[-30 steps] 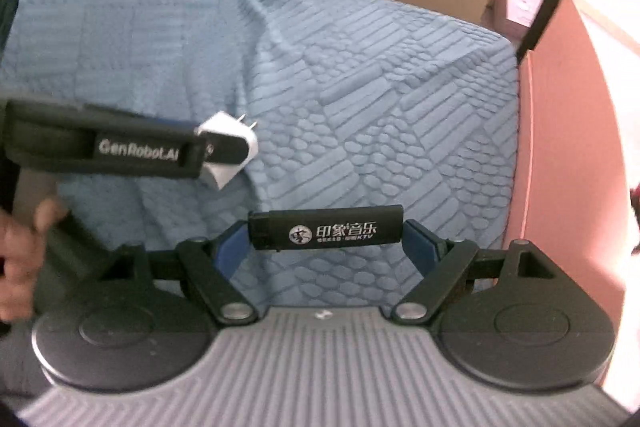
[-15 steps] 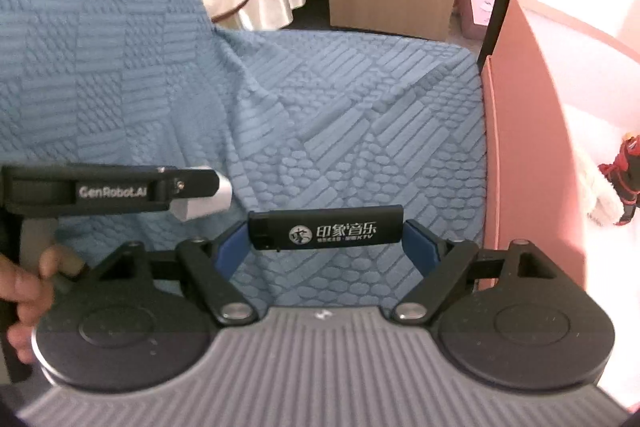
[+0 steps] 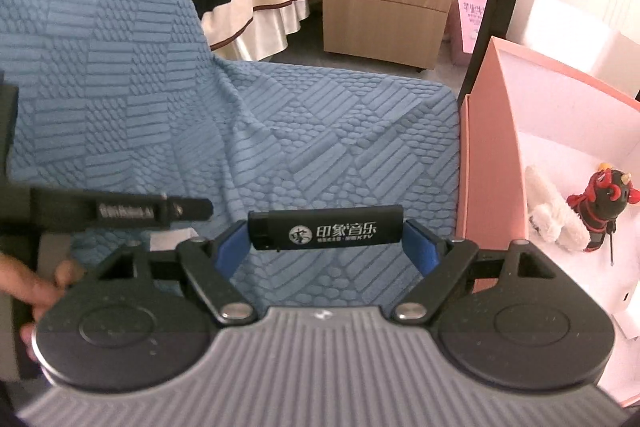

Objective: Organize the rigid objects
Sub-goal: 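Lift charger with left tool while right tool lifts USB stick, then carry charger with left tool while right tool carries USB stick over pink box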

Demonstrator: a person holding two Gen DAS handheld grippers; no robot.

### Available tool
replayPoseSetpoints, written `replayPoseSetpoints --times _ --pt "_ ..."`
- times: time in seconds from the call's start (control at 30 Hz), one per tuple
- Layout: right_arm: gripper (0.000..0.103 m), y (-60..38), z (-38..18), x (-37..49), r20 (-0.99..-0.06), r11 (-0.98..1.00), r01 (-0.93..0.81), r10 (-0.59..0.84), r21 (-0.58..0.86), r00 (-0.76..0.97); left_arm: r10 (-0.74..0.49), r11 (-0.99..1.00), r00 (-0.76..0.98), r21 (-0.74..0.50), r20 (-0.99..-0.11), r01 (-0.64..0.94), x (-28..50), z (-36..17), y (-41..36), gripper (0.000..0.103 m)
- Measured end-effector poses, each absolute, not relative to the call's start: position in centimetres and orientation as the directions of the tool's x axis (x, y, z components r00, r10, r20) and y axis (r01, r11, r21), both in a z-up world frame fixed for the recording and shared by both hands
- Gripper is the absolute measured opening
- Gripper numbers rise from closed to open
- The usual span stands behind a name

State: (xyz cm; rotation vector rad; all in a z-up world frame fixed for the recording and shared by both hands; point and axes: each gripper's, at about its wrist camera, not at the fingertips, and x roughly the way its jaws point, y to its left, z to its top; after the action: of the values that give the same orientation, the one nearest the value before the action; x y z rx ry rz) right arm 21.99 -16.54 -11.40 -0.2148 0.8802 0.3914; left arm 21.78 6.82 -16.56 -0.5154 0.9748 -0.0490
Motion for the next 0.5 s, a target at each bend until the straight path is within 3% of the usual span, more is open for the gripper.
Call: replayPoseSetpoints --times 0.07,0.37,0.5 --pt "0.085 -16.3 -12.0 21.5 -0.774 0.907 -0.418 0.233 -0.045 0.588 -0.279 0.865 0.566 -0.459 -0.776 -0.202 21.8 -16.9 7.4 0.059" --pt "0.085 -16.5 -15.2 20.6 -0.770 0.932 -0.363 0.238 0.008 0.592 -0.276 0.892 0.527 -0.418 -0.804 -0.170 21.2 -17.4 6.6 0.060" --pt "0.085 -16.7 -16.0 19.8 -0.764 0.934 -0.356 0.237 0.010 0.600 -0.250 0.915 0.516 -0.374 -0.819 -0.150 20.6 -17.3 6.2 0.068"
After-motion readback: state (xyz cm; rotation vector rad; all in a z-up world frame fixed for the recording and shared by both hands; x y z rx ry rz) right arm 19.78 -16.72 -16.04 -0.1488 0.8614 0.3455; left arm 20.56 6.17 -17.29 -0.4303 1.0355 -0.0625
